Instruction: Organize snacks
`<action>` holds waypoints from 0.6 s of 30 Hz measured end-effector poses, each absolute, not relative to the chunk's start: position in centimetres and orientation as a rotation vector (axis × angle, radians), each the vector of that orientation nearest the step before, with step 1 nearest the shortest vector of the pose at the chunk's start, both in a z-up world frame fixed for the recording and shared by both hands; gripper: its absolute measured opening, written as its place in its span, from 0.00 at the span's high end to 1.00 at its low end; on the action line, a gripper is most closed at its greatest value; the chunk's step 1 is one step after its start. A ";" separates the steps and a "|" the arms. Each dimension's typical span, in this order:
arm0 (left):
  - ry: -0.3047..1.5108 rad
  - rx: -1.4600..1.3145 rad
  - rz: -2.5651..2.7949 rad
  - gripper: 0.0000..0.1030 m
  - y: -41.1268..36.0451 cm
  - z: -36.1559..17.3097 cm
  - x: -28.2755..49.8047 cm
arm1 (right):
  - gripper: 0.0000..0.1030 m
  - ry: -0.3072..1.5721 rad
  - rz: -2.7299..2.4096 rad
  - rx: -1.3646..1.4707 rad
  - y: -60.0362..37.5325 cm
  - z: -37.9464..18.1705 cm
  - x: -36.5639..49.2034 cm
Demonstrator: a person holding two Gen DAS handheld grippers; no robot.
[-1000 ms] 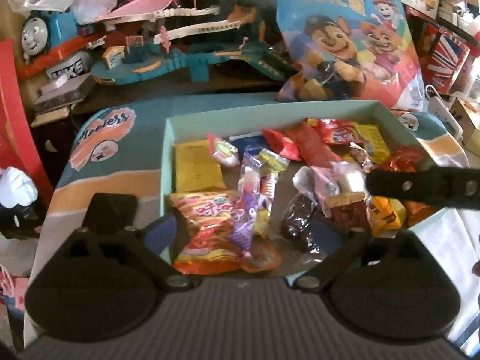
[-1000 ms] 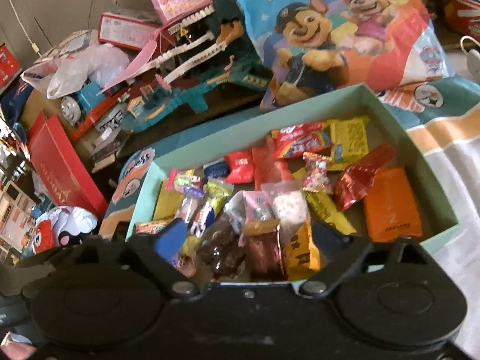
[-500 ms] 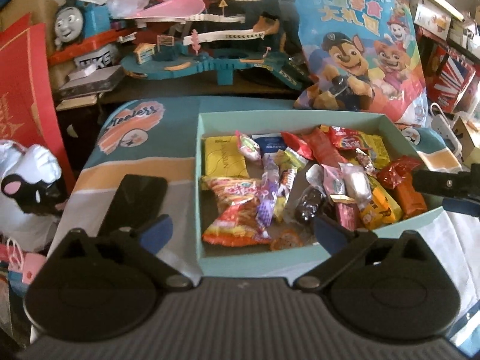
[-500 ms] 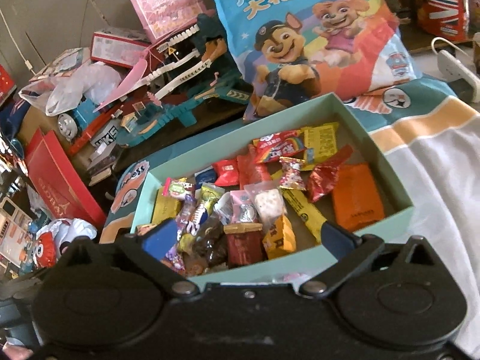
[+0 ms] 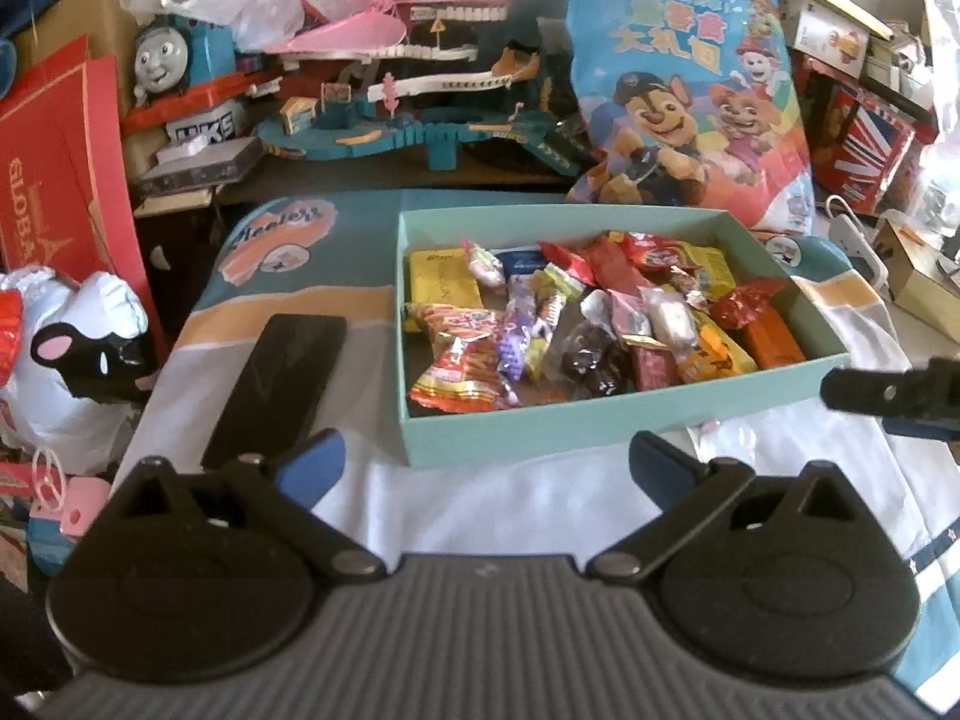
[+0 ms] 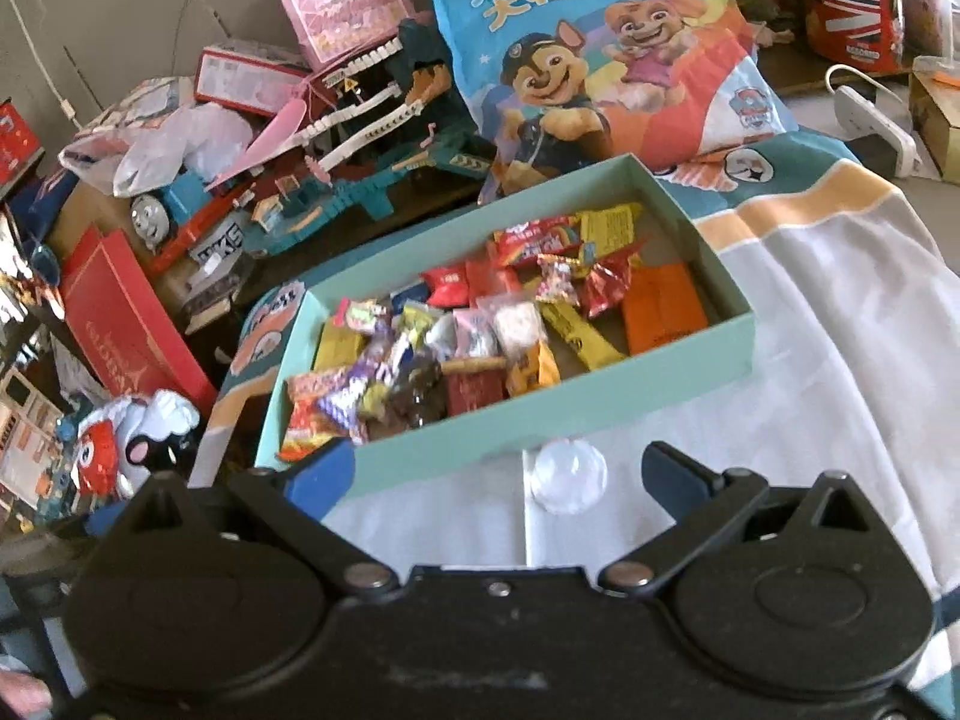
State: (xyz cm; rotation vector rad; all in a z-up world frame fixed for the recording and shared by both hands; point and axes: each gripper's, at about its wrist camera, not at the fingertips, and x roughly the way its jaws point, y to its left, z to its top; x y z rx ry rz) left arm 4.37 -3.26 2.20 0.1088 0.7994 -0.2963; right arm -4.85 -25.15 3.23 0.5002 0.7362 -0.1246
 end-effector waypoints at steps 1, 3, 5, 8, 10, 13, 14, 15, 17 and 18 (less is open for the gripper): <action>0.799 0.107 -0.296 0.00 -3.2 2.3 4.1 | 0.00 0.738 -0.126 0.495 -25.0 3.2 -5.2; 0.807 0.099 -0.298 0.00 -3.1 2.3 3.8 | 0.00 0.741 -0.127 0.487 -24.8 3.2 -5.6; 0.818 0.096 -0.292 0.00 -3.0 2.1 3.7 | 0.00 0.750 -0.128 0.480 -24.5 3.2 -5.9; 0.837 0.095 -0.276 0.00 -2.7 1.5 3.5 | 0.00 0.767 -0.128 0.466 -24.1 3.0 -6.1; 0.851 0.092 -0.271 0.00 -2.4 1.1 3.5 | 0.00 0.778 -0.130 0.457 -23.8 2.8 -6.2; 0.871 0.093 -0.263 0.00 -2.2 0.4 3.5 | 0.00 0.798 -0.130 0.443 -23.5 2.4 -6.2; 0.877 0.093 -0.261 0.00 -2.1 0.2 3.6 | 0.00 0.806 -0.132 0.438 -23.4 2.2 -6.1; 0.884 0.093 -0.257 0.00 -2.1 0.0 3.7 | 0.00 0.813 -0.134 0.432 -23.3 2.0 -6.1; 0.896 0.098 -0.248 0.00 -2.0 -0.3 3.9 | 0.00 0.827 -0.134 0.424 -23.2 1.7 -6.0; 0.903 0.101 -0.245 0.00 -2.0 -0.5 4.1 | 0.00 0.834 -0.136 0.421 -23.2 1.6 -6.0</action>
